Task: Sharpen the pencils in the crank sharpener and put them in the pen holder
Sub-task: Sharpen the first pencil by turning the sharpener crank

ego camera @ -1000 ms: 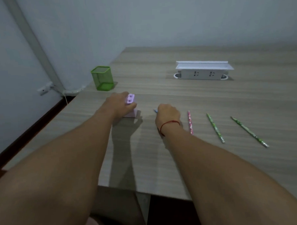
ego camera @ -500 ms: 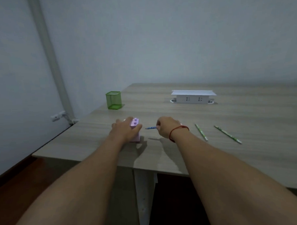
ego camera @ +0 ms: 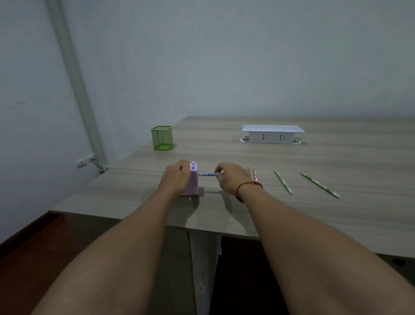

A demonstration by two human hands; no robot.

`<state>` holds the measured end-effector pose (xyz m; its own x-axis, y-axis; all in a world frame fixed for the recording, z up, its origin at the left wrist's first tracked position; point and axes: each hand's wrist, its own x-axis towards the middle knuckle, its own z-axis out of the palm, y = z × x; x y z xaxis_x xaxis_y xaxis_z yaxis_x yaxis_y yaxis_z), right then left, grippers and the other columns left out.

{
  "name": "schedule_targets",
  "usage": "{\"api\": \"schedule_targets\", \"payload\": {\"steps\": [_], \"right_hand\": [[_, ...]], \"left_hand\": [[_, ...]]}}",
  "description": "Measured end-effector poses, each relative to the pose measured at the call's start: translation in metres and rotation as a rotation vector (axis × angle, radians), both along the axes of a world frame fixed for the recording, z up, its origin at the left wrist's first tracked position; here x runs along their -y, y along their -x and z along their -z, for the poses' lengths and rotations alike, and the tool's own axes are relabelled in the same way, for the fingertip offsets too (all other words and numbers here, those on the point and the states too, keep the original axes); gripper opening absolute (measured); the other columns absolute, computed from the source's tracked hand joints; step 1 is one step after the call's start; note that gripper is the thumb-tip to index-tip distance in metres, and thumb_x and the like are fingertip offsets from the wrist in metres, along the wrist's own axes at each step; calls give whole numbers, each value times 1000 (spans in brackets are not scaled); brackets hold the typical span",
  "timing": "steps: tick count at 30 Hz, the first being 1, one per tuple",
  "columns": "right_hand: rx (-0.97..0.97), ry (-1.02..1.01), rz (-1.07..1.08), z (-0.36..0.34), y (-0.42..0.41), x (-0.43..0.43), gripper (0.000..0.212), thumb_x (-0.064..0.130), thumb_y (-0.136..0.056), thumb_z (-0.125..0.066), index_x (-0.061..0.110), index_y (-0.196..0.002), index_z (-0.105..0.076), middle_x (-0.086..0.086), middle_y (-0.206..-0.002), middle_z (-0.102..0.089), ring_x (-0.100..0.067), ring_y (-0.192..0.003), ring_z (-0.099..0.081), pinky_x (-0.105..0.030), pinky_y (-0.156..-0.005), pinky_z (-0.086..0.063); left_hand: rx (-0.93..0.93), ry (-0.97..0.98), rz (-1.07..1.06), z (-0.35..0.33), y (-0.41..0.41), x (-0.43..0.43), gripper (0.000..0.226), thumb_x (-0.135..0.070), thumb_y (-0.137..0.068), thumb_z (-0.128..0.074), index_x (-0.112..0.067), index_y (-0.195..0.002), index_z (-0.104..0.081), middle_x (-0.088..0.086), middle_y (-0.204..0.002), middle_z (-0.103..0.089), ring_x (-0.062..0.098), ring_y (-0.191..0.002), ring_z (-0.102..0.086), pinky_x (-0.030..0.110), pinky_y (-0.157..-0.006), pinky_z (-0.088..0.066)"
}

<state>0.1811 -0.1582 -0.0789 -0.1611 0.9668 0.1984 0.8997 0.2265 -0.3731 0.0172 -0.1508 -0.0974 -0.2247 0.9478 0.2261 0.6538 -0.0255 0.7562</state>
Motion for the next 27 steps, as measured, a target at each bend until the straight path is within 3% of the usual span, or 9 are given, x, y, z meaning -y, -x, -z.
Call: {"api": "schedule_targets", "payload": {"steps": [10, 14, 17, 23, 27], "right_hand": [[-74, 13, -25, 9, 22, -19, 21, 27, -100, -47, 24, -112, -63, -3, -118, -65, -26, -116, -54, -39, -102, -31], [-76, -14, -66, 10, 39, -19, 22, 24, -100, -45, 22, -108, -64, -5, -114, -66, -27, -113, -56, -36, -97, -33], [-85, -6, -96, 8, 38, -21, 22, 24, -100, -46, 19, -107, -65, -5, -112, -67, -26, -110, -57, -35, -95, -34], [-70, 30, -75, 8, 22, -25, 28, 37, -98, -48, 20, -114, -63, -1, -117, -64, -22, -114, -56, -36, -99, -33], [-131, 14, -65, 13, 24, -25, 24, 31, -99, -48, 20, -108, -67, -1, -113, -67, -22, -111, -57, -34, -97, -31]], "left_hand": [[-15, -94, -23, 4, -5, 1, 38, -23, -98, -29, -16, -117, -61, 23, -122, -58, 35, -111, -52, 39, -91, -44], [-41, -74, -52, 5, -5, 3, 50, -37, -88, -21, -21, -116, -60, 23, -119, -58, 37, -110, -53, 40, -93, -43], [-41, -63, -38, 4, -4, 4, 42, -29, -96, -25, -20, -120, -58, 23, -121, -56, 35, -111, -51, 41, -95, -43], [-13, -106, 10, 4, 2, 2, 38, -24, -98, -27, -13, -109, -62, 18, -115, -60, 32, -105, -52, 43, -89, -48], [1, -173, -45, 9, -3, -1, 35, -21, -97, -31, -12, -102, -65, 19, -108, -63, 32, -104, -54, 36, -82, -43]]}}
